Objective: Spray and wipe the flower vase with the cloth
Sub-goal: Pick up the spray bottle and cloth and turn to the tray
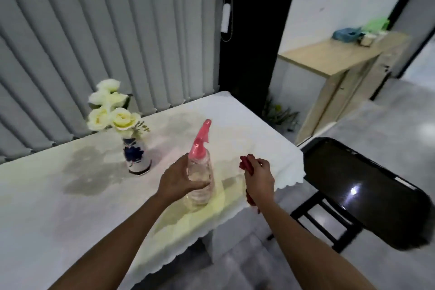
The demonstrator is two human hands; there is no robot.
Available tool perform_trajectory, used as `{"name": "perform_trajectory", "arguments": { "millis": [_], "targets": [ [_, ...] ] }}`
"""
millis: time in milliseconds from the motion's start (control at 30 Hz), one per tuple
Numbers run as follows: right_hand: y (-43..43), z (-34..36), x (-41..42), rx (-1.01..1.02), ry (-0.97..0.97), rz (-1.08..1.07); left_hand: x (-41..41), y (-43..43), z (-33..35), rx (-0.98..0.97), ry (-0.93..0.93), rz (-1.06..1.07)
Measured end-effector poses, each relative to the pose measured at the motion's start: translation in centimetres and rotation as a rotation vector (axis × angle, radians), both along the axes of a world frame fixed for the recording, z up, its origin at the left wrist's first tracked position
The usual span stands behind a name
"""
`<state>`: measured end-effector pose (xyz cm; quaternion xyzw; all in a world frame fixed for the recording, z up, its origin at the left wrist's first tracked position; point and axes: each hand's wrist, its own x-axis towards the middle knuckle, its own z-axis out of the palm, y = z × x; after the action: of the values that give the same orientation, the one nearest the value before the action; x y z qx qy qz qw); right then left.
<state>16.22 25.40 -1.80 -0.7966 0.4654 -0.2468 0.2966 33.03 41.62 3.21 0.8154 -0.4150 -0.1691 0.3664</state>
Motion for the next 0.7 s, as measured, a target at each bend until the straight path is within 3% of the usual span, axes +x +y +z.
{"name": "perform_trajectory", "arguments": {
  "millis": [367, 533, 700],
  "targets": [
    [-14.4, -0.5, -23.8, 0.106, 0.043, -0.573, -18.3, -24.7, -1.4, -0.077, 0.232, -0.224],
    [-19.8, -2.8, -29.0, 0.196, -0.014, -0.673, -24.5, -33.2, -2.5, -0.069, 0.25, -0.297],
    [-24.8, -5.0, -29.6, 0.201, -0.152, -0.632, -28.3, -40.0, -5.6, -0.044, 0.255, -0.337]
  ]
}}
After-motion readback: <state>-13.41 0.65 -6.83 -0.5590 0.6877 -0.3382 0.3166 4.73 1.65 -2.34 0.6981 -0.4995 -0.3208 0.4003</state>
